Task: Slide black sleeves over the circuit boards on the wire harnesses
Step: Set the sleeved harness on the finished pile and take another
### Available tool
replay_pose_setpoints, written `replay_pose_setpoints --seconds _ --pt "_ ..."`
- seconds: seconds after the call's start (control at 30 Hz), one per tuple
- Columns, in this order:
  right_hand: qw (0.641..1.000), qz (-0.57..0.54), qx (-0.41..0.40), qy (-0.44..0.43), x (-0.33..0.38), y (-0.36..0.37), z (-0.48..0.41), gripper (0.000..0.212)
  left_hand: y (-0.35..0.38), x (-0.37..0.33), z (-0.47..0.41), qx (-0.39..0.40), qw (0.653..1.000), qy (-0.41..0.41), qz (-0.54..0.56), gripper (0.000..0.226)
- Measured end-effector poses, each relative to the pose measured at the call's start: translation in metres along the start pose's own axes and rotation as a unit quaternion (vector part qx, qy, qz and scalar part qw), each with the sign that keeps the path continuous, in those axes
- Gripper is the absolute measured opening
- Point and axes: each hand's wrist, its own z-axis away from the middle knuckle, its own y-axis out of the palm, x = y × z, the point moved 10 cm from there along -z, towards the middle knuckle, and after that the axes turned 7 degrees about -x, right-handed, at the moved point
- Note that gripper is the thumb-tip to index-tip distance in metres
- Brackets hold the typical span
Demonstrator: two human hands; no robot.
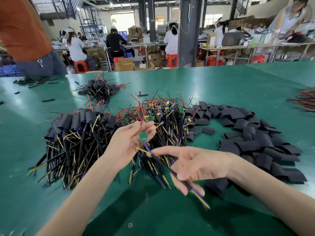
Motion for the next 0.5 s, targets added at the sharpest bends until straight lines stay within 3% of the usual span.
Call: replay_pose_setpoints --seconds 0.1,0.17,0.2,0.23,0.27,0.33,0.37,0.4,0.43,0.5 --pt "0.999 0.046 0.011 -0.002 -0.003 0.005 0.002 0.062 -0.013 -0.003 -0.006 -0.032 0.999 -0.030 0.021 0.025" --pt "0.994 0.058 -0.087 -0.038 0.008 -0.022 0.004 0.053 -0.023 -0.005 -0.010 -0.054 0.995 -0.058 0.060 0.026" --pt "0.978 0.071 -0.186 -0.064 0.017 -0.048 0.009 0.045 -0.027 -0.007 -0.011 -0.055 0.995 -0.061 0.061 0.026" --pt "0.942 0.105 -0.304 -0.094 0.028 -0.078 0.020 0.035 -0.029 -0.010 -0.012 -0.051 0.996 -0.058 0.042 0.025" --pt "0.883 0.165 -0.422 -0.118 0.040 -0.106 0.038 0.027 -0.030 -0.013 -0.012 -0.044 0.998 -0.053 0.014 0.023" --pt "0.705 0.337 -0.611 -0.126 0.061 -0.144 0.083 0.024 -0.031 -0.017 -0.012 -0.032 0.998 -0.040 -0.048 0.022" --pt "0.623 0.429 -0.646 -0.102 0.067 -0.153 0.096 0.027 -0.031 -0.021 -0.011 -0.026 0.996 -0.029 -0.077 0.021" --pt "0.571 0.506 -0.644 -0.061 0.066 -0.162 0.102 0.030 -0.031 -0.025 -0.010 -0.018 0.994 -0.012 -0.107 0.021" --pt "0.545 0.556 -0.627 -0.008 0.060 -0.173 0.105 0.033 -0.029 -0.030 -0.008 -0.009 0.989 0.009 -0.147 0.021" --pt "0.535 0.593 -0.594 0.092 0.041 -0.194 0.107 0.037 -0.026 -0.037 -0.004 0.004 0.962 0.057 -0.268 0.020"
